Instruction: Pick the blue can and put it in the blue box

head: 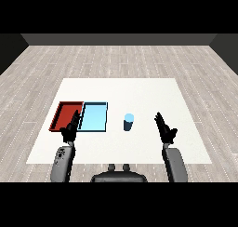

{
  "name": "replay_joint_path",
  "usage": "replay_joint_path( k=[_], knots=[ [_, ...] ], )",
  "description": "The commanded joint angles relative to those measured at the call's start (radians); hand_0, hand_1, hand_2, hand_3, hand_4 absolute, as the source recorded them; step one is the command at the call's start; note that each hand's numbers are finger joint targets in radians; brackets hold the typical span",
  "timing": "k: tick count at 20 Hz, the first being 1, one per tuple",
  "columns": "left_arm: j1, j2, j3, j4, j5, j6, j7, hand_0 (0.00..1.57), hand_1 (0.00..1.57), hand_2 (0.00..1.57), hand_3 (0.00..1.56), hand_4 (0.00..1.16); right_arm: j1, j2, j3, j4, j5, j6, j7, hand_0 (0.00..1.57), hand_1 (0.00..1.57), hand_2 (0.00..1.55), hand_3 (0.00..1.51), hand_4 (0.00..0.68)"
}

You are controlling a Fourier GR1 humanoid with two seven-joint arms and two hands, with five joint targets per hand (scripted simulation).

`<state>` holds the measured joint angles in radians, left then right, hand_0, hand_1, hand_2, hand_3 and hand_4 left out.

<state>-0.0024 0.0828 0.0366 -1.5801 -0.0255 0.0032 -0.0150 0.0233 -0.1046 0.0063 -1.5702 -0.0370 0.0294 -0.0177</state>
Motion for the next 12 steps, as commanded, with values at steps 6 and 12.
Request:
replay_joint_path(
  k=[6, 12],
  knots=[
    [-0.061, 0.017, 0.030, -0.001, 0.036, -0.042, 0.047, 0.00, 0.00, 0.00, 0.00, 0.00, -0.120, 0.022, -0.024, 0.057, 0.068, -0.060, 0.017, 0.00, 0.00, 0.00, 0.00, 0.000],
    [0.009, -0.061, 0.004, -0.063, 0.075, -0.091, -0.376, 0.00, 0.00, 0.00, 0.00, 0.00, -0.097, 0.060, -0.014, 0.004, -0.083, 0.088, -0.194, 0.00, 0.00, 0.00, 0.00, 0.000]
  ],
)
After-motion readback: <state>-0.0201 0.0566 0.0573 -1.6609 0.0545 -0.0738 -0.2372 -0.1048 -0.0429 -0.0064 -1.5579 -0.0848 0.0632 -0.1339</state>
